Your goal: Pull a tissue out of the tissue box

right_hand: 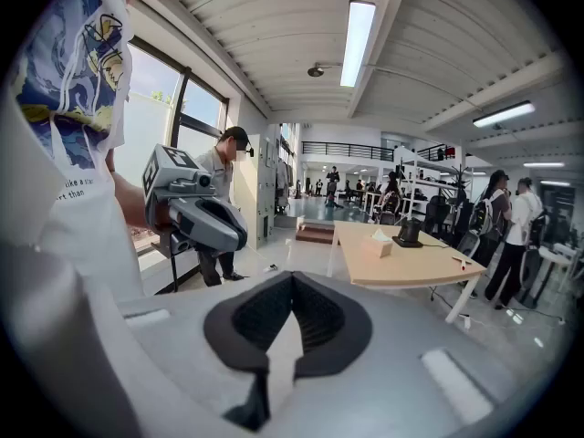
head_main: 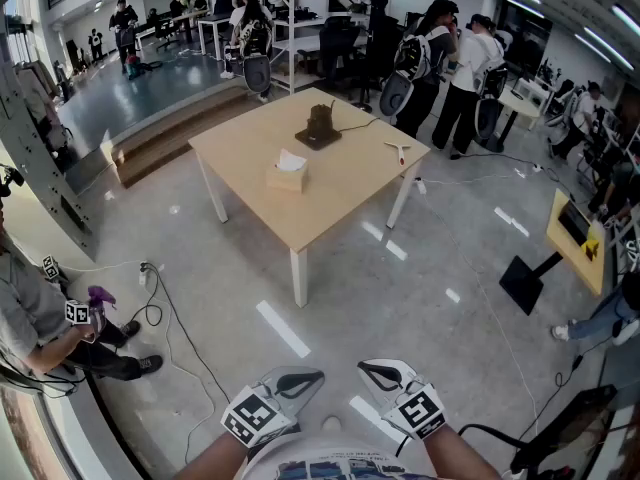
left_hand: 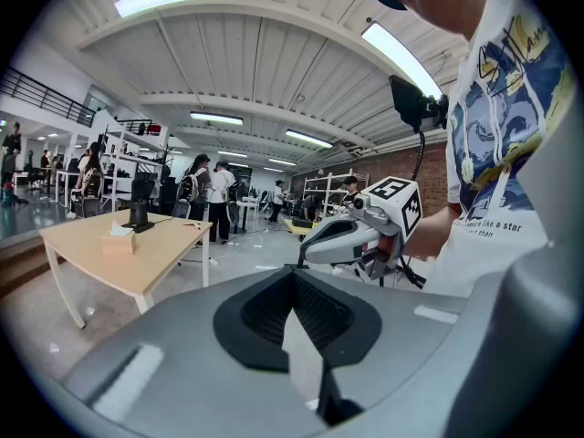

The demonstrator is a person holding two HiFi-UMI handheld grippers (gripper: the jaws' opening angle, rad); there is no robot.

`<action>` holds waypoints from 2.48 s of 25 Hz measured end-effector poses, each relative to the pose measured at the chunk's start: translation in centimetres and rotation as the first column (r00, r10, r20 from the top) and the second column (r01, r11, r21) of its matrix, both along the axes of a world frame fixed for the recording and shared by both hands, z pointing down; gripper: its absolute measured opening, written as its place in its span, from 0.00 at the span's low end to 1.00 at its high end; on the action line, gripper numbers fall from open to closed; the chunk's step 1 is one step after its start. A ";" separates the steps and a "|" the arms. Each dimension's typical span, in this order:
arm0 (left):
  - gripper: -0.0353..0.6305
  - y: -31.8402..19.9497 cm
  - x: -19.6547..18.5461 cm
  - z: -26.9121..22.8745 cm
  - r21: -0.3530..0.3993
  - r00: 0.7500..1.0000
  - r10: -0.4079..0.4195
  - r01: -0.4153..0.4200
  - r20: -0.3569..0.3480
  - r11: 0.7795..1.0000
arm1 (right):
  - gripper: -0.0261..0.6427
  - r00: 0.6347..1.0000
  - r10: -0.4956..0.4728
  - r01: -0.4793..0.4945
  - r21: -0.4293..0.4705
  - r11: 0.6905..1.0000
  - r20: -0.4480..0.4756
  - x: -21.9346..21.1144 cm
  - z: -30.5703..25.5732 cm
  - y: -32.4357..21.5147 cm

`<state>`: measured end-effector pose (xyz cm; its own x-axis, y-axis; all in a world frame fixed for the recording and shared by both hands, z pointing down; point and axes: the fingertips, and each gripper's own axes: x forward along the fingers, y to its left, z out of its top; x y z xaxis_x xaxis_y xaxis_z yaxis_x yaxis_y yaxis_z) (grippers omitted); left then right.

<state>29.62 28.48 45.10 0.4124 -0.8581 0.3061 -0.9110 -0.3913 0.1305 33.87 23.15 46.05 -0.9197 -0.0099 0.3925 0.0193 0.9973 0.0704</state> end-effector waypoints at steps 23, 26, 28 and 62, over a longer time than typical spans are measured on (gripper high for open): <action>0.06 -0.2 1.6 0.8 -0.046 0.992 -0.126 0.128 0.030 0.991 | 0.04 0.998 -0.066 0.067 -0.068 0.995 0.024 2.9 1.8 -1.0; 0.06 -0.3 0.8 1.2 -0.062 0.991 -0.133 0.134 0.020 0.989 | 0.04 0.998 -0.058 0.059 -0.081 0.995 0.019 2.1 1.7 -1.6; 0.06 -1.1 -0.2 1.3 -0.057 0.991 -0.131 0.133 0.024 0.990 | 0.04 0.998 -0.051 0.053 -0.088 0.995 0.021 1.1 1.8 -2.5; 0.06 -12.5 -25.0 3.4 -0.042 0.998 -0.061 0.061 0.002 0.997 | 0.04 0.998 -0.028 0.025 -0.048 0.999 -0.055 -24.2 2.3 -12.8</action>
